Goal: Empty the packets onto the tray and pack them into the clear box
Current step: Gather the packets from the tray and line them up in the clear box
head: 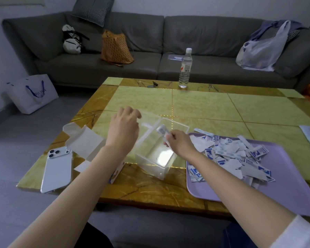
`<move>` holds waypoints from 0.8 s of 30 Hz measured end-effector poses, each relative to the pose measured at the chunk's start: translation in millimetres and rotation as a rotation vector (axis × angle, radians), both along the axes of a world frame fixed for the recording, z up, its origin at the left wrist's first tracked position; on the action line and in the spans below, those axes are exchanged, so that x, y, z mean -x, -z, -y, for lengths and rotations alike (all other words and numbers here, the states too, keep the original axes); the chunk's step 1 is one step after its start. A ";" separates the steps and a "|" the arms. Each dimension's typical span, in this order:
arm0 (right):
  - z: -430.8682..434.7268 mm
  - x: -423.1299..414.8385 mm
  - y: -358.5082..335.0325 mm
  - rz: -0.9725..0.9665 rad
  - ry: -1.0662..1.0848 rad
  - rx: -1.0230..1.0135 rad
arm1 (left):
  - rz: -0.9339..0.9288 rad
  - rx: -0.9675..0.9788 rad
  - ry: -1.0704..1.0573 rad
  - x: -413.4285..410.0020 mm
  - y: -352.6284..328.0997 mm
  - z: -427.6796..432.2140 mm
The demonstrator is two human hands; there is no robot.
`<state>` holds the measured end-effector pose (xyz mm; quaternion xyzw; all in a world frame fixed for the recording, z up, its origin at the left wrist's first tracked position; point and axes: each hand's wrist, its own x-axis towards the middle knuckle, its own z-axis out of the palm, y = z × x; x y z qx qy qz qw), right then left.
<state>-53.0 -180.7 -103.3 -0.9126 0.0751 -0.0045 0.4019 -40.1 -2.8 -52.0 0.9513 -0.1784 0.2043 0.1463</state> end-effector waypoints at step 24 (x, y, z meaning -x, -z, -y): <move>-61.8 -46.8 11.2 -0.489 -0.317 0.610 | -0.536 -0.065 0.063 28.8 51.8 -18.7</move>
